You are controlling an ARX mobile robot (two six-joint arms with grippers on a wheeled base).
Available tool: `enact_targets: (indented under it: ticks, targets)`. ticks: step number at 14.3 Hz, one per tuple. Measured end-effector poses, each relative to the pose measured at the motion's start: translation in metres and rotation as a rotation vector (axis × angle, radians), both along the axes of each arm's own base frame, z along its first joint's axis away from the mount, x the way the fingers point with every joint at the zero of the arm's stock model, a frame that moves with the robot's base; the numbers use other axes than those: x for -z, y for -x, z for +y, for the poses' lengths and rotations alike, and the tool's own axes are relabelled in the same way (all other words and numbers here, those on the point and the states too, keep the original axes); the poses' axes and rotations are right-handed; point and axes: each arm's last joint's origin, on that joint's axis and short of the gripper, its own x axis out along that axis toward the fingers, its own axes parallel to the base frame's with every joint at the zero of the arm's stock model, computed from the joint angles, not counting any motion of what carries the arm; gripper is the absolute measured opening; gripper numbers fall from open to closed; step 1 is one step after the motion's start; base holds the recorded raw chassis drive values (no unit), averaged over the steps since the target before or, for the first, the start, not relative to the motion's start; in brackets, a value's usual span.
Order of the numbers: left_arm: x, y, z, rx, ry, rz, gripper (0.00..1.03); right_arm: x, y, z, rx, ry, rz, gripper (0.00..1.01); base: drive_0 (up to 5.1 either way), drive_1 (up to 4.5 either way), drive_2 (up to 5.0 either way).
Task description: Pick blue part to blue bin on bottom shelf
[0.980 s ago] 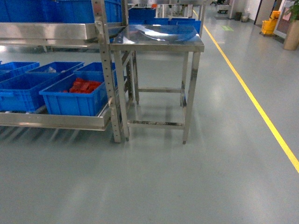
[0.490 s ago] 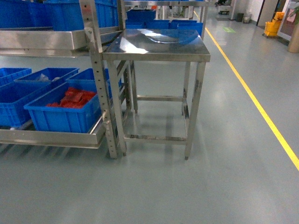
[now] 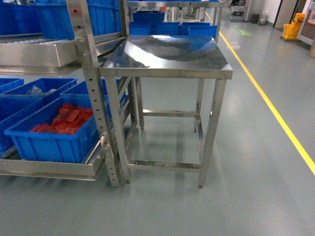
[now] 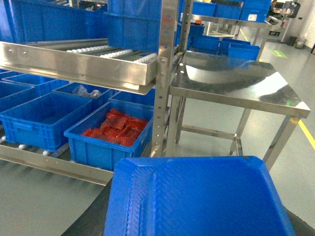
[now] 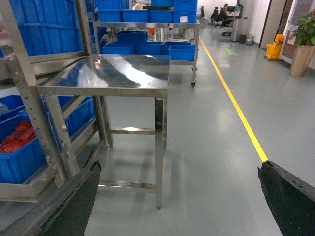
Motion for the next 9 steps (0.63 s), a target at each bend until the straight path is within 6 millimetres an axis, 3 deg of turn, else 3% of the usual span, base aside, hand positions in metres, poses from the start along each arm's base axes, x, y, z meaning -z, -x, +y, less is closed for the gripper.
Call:
enact_targets:
  ticks: [9]
  targets:
    - [-0.0001,0.0000,0.0000,0.000,0.000,-0.001,0.43,-0.0002,0.0000,0.0000,0.000,0.000,-0.002,0.98,0.0,4.33,-4.3]
